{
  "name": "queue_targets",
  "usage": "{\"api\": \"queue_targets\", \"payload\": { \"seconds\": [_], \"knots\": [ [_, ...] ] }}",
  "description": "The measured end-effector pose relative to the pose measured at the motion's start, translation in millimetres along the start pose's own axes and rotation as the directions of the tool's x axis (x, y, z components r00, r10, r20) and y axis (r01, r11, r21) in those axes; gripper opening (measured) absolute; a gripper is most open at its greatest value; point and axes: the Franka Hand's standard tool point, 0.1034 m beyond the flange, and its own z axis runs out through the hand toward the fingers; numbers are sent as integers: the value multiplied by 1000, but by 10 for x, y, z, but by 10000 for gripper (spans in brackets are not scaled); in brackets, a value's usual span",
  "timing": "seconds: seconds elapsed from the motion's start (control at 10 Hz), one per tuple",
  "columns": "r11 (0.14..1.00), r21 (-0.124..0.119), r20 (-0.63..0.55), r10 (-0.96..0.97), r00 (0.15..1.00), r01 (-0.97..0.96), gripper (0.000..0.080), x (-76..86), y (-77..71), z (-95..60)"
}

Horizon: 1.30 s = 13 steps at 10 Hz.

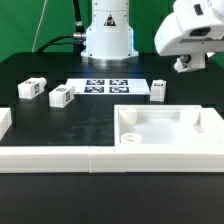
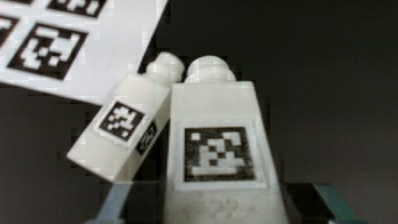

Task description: Assemble one leg

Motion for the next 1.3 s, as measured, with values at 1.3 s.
{"api": "queue_targets", "payload": {
  "seconds": [1.3],
  "knots": [
    [1000,-11,-735,-11,678,4,294,449,425,-836]
  ]
}}
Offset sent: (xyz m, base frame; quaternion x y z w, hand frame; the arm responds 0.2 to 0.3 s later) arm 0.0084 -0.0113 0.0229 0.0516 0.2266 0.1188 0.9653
